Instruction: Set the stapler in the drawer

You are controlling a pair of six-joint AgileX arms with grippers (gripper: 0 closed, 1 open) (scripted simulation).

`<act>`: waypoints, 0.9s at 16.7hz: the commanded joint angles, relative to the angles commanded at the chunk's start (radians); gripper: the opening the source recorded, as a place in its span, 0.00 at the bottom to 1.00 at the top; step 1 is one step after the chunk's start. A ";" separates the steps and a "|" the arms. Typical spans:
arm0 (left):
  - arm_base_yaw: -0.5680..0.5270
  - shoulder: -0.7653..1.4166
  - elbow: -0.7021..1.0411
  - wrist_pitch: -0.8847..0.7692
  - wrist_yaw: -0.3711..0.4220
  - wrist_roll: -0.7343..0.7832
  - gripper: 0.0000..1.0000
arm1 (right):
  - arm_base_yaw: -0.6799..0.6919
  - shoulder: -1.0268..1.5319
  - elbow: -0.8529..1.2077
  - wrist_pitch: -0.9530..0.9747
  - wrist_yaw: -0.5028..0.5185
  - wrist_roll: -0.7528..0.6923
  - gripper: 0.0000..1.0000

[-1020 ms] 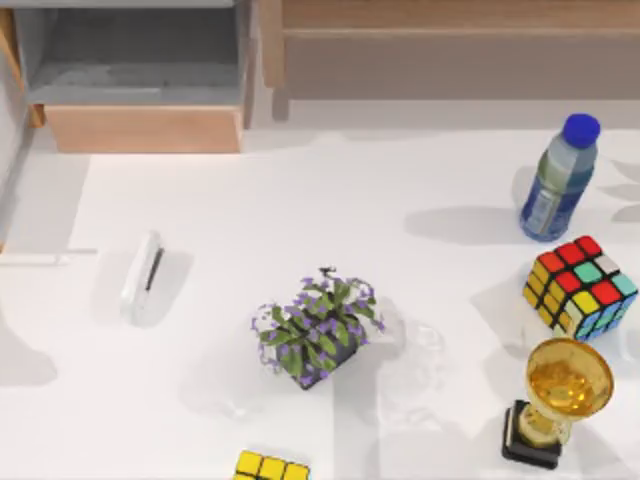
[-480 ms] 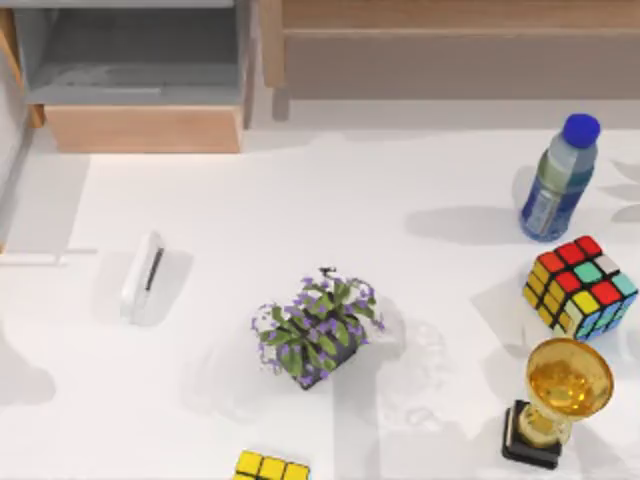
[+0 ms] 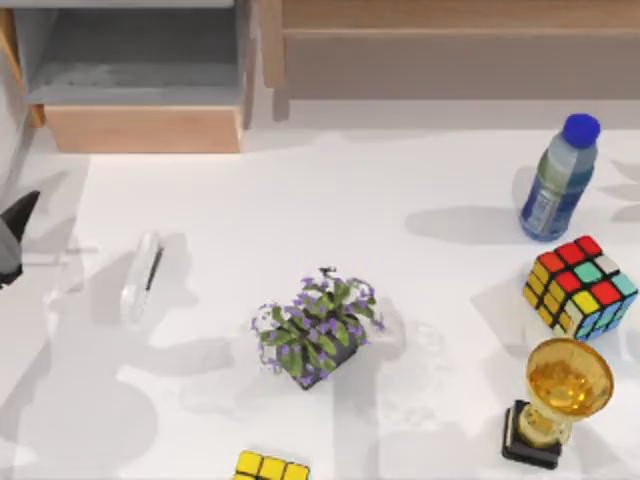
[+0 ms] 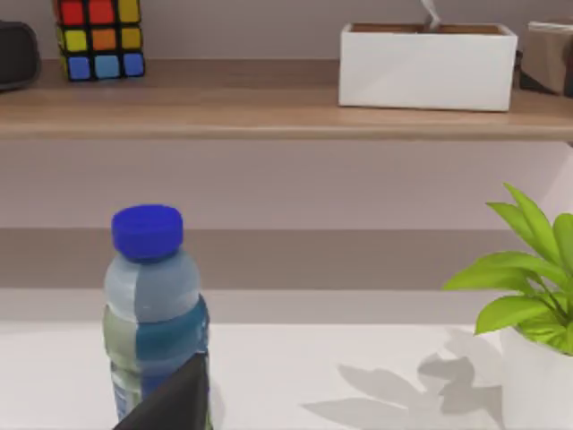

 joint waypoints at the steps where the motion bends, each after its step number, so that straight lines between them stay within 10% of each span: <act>1: -0.075 0.001 0.034 -0.089 -0.025 -0.068 1.00 | 0.000 0.000 0.000 0.000 0.000 0.000 1.00; 8: -0.519 0.108 0.382 -0.960 -0.261 -0.611 1.00 | 0.000 0.000 0.000 0.000 0.000 0.000 1.00; 15: -0.589 0.003 0.823 -1.739 -0.547 -1.041 1.00 | 0.000 0.000 0.000 0.000 0.000 0.000 1.00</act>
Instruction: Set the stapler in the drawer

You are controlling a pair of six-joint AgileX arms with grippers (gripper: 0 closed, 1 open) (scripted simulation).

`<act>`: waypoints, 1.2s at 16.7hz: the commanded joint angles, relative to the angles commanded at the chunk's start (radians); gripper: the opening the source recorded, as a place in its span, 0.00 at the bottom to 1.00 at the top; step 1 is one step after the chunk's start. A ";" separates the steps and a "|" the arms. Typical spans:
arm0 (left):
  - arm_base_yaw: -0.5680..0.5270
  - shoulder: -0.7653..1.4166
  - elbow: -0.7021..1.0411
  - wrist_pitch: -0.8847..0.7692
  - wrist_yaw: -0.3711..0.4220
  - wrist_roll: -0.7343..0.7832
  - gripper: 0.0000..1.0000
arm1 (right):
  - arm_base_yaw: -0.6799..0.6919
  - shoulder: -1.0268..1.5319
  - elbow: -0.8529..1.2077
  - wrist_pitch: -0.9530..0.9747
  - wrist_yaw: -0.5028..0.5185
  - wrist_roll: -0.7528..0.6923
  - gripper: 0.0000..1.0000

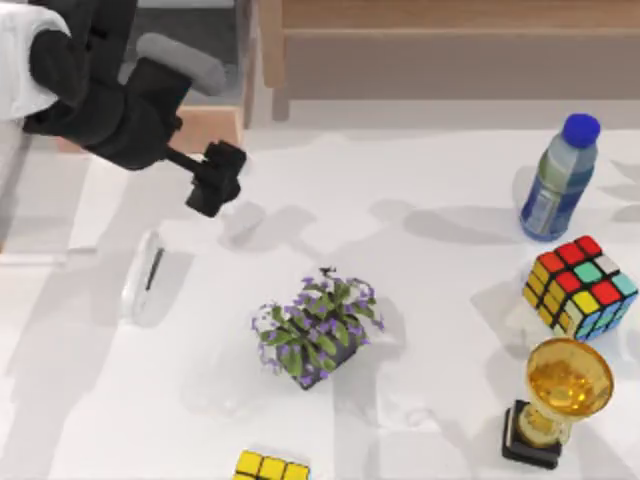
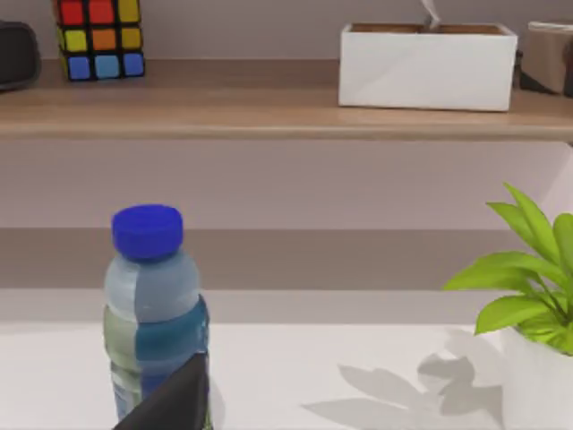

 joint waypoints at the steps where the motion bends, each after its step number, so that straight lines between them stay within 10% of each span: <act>1: 0.011 -0.008 0.055 -0.088 -0.046 -0.063 1.00 | 0.000 0.000 0.000 0.000 0.000 0.000 1.00; 9: -0.001 0.149 0.226 -0.530 -0.269 -0.385 1.00 | 0.000 0.000 0.000 0.000 0.000 0.000 1.00; 20: -0.002 0.195 0.153 -0.440 -0.268 -0.392 1.00 | 0.000 0.000 0.000 0.000 0.000 0.000 1.00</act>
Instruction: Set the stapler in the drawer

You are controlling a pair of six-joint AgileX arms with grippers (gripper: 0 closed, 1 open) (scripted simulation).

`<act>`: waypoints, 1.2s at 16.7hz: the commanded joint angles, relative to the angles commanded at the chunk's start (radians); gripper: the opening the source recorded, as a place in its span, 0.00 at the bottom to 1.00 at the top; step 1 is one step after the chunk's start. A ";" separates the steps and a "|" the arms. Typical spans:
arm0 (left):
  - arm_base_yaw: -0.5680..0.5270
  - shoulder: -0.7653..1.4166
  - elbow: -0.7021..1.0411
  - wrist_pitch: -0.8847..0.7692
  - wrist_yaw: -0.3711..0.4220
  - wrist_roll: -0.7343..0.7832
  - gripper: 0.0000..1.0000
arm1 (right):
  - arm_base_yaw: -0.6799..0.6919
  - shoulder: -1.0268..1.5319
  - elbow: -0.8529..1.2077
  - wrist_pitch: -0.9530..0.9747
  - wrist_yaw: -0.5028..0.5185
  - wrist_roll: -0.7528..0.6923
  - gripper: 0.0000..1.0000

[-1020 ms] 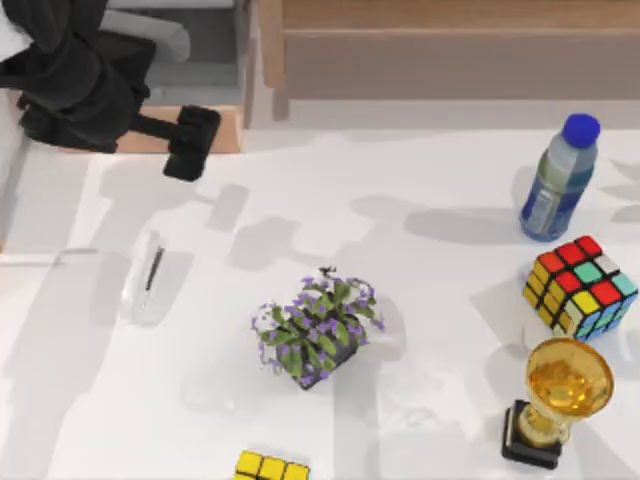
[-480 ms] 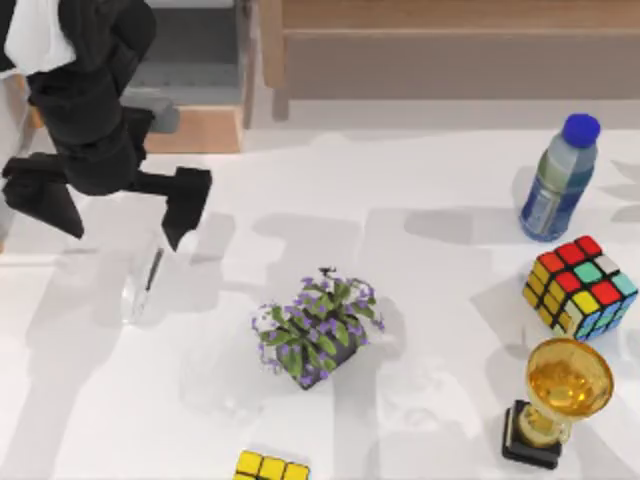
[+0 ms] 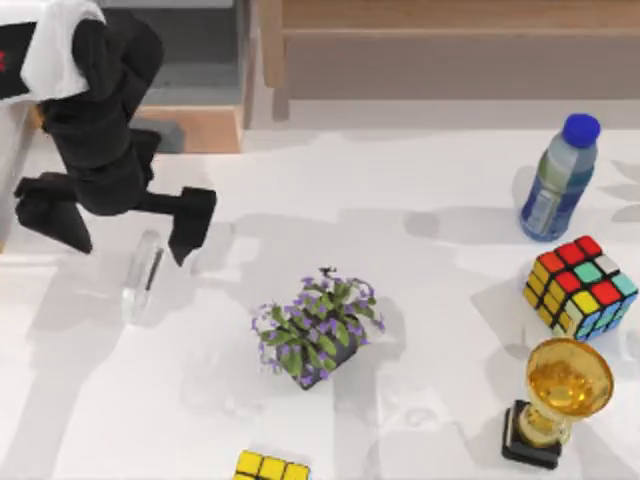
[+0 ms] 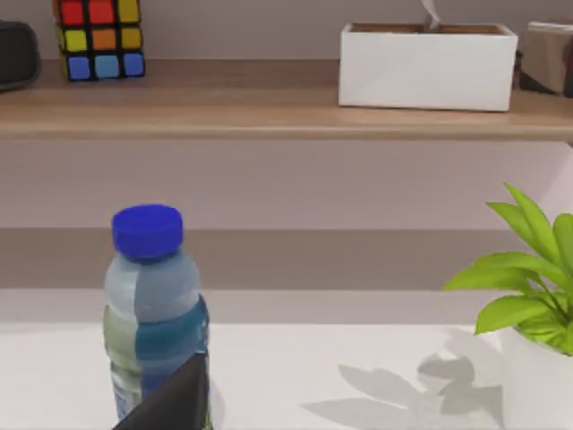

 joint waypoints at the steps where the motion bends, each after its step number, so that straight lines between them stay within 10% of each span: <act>1: 0.000 0.013 -0.022 0.035 0.000 0.000 1.00 | 0.000 0.000 0.000 0.000 0.000 0.000 1.00; 9: 0.000 0.055 -0.092 0.147 0.000 0.000 1.00 | 0.000 0.000 0.000 0.000 0.000 0.000 1.00; 20: 0.000 0.055 -0.092 0.147 0.000 0.000 0.17 | 0.000 0.000 0.000 0.000 0.000 0.000 1.00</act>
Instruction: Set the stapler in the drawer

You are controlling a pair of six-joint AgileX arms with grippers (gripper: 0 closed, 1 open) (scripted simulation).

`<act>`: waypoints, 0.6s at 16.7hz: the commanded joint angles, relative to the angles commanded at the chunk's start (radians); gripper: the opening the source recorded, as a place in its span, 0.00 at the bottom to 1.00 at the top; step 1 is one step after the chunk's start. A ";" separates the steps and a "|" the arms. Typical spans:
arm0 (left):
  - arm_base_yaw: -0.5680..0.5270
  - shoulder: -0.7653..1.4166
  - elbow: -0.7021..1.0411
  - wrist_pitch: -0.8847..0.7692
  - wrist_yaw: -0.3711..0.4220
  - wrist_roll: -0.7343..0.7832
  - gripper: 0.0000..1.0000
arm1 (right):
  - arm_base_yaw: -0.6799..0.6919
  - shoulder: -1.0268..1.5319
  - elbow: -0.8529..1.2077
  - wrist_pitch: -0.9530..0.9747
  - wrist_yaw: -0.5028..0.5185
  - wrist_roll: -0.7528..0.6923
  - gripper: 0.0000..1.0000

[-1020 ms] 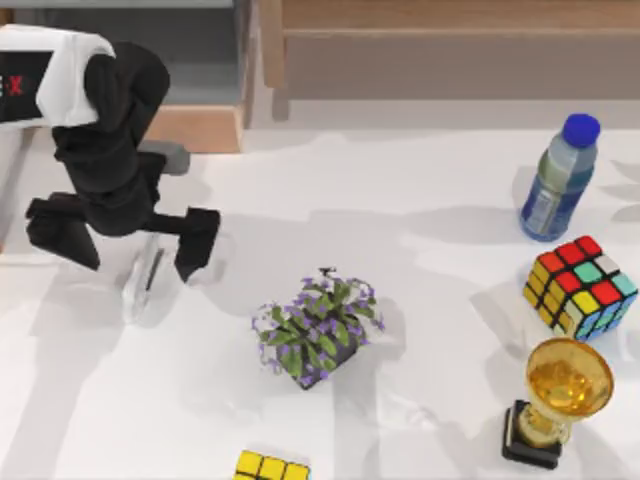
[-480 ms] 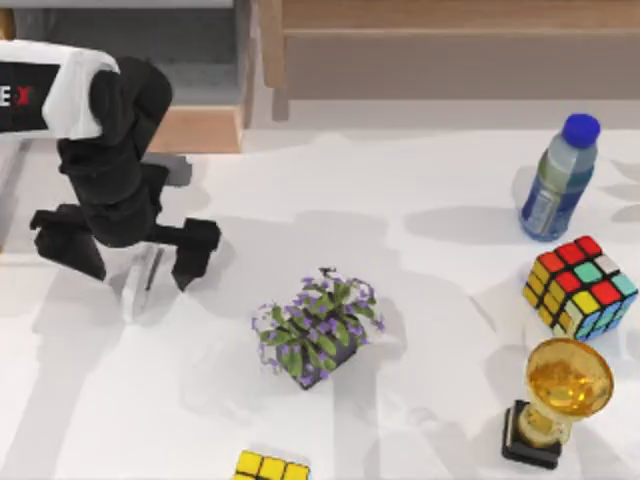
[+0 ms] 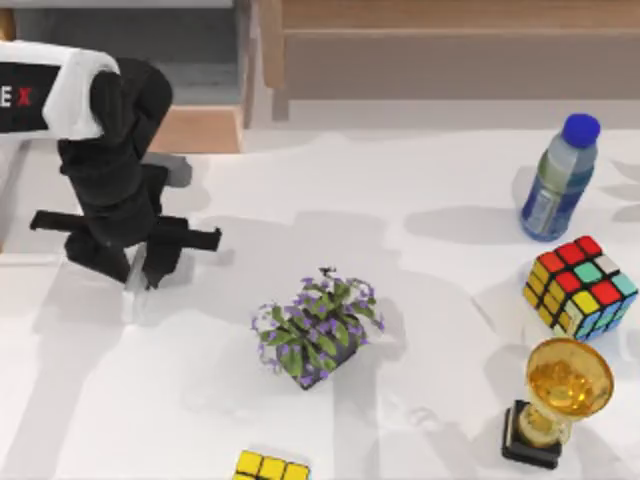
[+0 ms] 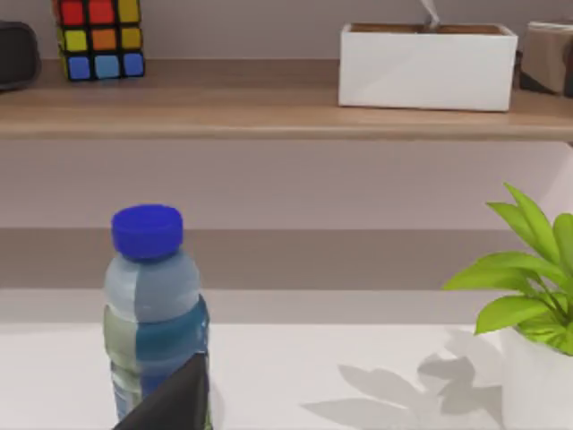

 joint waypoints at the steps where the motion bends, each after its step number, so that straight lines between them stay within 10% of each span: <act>1: 0.000 0.000 0.000 0.000 0.000 0.000 0.10 | 0.000 0.000 0.000 0.000 0.000 0.000 1.00; 10: 0.000 0.000 0.000 0.000 0.000 0.000 0.00 | 0.000 0.000 0.000 0.000 0.000 0.000 1.00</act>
